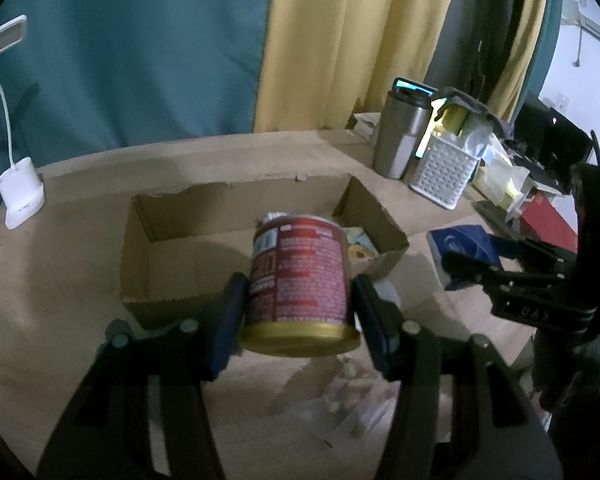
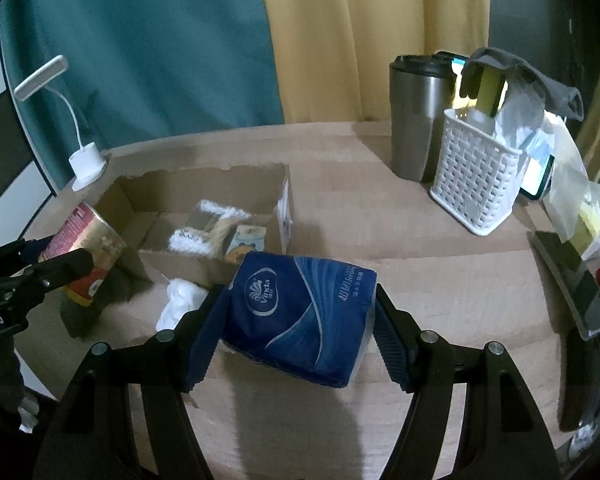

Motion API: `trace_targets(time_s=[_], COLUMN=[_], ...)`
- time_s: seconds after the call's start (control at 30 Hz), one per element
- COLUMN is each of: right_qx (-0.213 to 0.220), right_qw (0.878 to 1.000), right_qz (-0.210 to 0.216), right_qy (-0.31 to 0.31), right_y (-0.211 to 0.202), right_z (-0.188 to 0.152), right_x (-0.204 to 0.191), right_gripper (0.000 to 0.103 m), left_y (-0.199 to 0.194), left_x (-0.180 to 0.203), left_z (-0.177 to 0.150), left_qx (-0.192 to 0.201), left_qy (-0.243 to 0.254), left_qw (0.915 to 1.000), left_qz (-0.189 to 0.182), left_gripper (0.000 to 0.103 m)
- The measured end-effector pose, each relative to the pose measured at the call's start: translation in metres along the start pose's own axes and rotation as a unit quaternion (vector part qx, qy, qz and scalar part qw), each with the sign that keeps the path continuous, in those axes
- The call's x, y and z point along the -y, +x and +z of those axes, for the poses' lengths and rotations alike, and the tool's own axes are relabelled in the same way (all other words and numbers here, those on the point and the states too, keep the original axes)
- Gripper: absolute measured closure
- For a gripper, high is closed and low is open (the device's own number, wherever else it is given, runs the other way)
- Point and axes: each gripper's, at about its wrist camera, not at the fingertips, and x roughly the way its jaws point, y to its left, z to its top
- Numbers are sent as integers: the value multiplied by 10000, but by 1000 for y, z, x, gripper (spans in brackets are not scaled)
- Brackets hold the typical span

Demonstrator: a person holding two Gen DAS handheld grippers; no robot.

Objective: Organize objects
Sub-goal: 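Lift the red can with the left gripper while the right gripper lifts the blue pack toward the box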

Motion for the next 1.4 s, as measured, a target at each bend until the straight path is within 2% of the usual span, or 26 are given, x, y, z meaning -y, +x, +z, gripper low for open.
trace_targets(time_s=[0.67, 1.4], right_qx=[86, -28], right_qw=[9996, 9984], right_qz=[205, 391], right_qy=[-181, -416], right_y=[9, 41], right_z=[26, 56], right_x=[-12, -30], right_gripper=[31, 31], left_y=[4, 34], left_x=[-20, -49], left_z=[17, 32], left_qx=[72, -71], left_qy=[-186, -473], left_qw=[9997, 9985], left_qz=[148, 273], left_gripper=[48, 48])
